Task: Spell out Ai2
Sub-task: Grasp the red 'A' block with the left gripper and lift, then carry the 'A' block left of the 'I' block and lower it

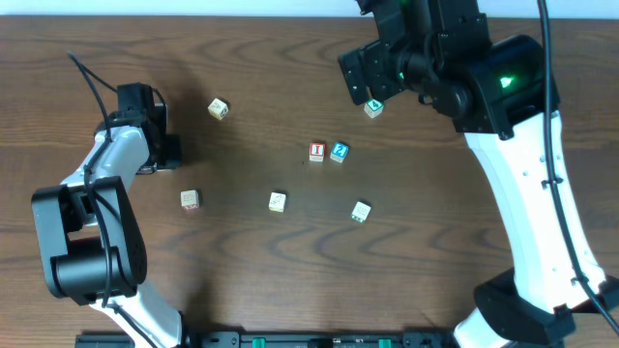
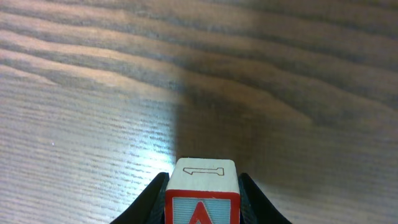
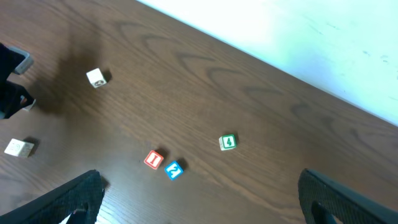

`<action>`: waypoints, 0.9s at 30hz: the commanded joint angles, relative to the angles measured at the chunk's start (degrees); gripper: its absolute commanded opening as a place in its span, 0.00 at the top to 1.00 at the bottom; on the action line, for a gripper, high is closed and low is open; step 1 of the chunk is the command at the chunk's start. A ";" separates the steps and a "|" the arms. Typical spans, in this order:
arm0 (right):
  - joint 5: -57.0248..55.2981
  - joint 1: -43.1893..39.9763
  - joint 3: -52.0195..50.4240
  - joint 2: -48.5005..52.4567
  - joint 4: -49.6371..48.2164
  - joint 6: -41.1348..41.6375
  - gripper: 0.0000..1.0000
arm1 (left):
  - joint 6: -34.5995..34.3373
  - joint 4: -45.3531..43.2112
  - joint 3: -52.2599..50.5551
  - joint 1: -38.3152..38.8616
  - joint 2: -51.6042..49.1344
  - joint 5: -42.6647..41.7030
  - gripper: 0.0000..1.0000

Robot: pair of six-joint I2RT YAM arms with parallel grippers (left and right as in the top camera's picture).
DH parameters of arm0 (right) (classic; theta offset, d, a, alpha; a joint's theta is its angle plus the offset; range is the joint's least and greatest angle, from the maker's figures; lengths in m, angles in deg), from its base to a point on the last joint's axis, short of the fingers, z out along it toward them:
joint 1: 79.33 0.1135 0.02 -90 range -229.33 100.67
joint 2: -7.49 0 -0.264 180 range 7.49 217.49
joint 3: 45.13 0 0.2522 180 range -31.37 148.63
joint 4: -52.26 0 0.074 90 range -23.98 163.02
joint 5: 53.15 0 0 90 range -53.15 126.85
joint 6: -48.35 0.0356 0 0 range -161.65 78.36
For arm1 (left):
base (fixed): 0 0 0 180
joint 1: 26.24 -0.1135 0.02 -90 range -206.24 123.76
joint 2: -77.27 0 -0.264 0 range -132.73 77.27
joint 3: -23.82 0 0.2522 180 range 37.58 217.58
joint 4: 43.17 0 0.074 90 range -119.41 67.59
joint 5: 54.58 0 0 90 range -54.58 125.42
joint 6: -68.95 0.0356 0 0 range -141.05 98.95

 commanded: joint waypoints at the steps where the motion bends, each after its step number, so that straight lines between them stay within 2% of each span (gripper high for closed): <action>1: 0.00 -0.83 0.63 -0.22 -0.26 0.22 0.01 | -1.33 2.89 3.26 0.39 -0.63 -1.49 0.89; 7: 0.00 -3.93 0.63 -0.22 -0.31 0.26 0.01 | -2.27 11.30 14.51 3.96 -0.20 -10.34 0.94; 11: 0.04 -7.74 0.63 -0.22 0.20 0.87 0.01 | -4.07 11.26 18.64 8.52 -0.20 -13.77 0.94; 15: 3.74 -13.46 0.63 -0.22 1.75 1.27 0.01 | -4.42 7.85 18.88 16.09 -0.42 -12.76 0.94; 19: 6.93 -17.53 0.63 -0.22 2.60 1.22 0.01 | -7.58 3.85 18.88 22.64 -1.36 -6.97 0.94; 27: 6.93 -21.88 0.61 -0.22 5.29 -0.52 0.01 | -15.61 1.55 18.88 30.12 -7.82 -6.97 0.94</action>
